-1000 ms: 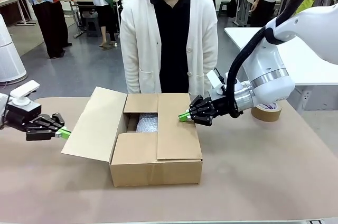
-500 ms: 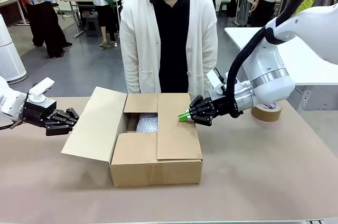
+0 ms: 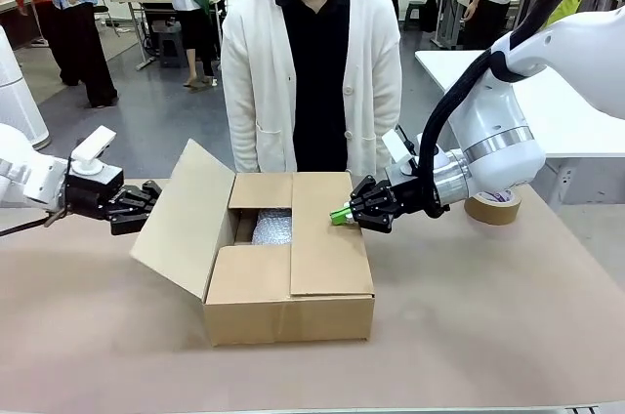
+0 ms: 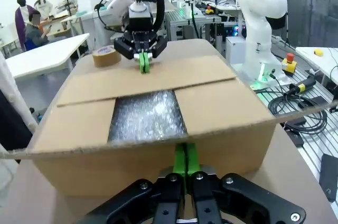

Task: Wrap the clocks to prevent damage.
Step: Push the left (or right) flap of the Package Box to close it.

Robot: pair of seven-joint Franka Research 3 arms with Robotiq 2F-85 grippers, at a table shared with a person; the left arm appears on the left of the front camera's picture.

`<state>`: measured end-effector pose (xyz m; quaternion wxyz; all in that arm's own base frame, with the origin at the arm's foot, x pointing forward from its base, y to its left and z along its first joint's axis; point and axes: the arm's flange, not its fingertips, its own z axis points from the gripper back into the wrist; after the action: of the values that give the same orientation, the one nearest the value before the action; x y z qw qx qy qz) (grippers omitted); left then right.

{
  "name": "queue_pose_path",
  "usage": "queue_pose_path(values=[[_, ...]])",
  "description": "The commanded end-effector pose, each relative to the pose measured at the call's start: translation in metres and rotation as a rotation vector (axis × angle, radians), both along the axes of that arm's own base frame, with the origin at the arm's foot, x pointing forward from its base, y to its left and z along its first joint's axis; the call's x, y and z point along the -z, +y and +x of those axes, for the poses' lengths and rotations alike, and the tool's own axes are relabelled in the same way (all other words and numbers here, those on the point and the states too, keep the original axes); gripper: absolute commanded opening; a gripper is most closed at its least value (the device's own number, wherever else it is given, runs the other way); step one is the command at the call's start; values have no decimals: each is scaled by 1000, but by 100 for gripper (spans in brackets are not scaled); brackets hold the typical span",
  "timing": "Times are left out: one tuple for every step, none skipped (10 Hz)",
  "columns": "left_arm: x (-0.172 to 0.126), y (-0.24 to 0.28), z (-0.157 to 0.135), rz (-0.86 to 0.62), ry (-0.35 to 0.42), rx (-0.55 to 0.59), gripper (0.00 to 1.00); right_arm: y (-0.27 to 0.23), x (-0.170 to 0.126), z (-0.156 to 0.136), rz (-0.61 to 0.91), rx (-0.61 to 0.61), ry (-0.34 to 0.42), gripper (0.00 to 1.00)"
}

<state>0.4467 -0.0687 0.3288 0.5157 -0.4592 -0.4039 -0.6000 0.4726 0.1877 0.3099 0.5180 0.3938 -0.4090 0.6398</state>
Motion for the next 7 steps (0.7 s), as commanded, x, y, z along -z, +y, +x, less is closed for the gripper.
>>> queue_pose_path(values=[[-1,-21,-7,-23,-42,-4,1,0,4,0,-12,6,0,1],[-3,-32,-5,-16,-46,7,1,0,4,0,-12,6,0,1],[-1,-44,-5,3,-54,12,1,0,4,0,-12,6,0,1],[4,-58,-2,31,-64,12,1,0,4,0,-12,6,0,1],[8,-69,1,49,-73,13,1,0,4,0,-12,6,0,1],[14,-79,4,81,-93,-3,1,0,4,0,-12,6,0,1],[18,-88,9,88,-107,-24,1,0,4,0,-12,6,0,1]])
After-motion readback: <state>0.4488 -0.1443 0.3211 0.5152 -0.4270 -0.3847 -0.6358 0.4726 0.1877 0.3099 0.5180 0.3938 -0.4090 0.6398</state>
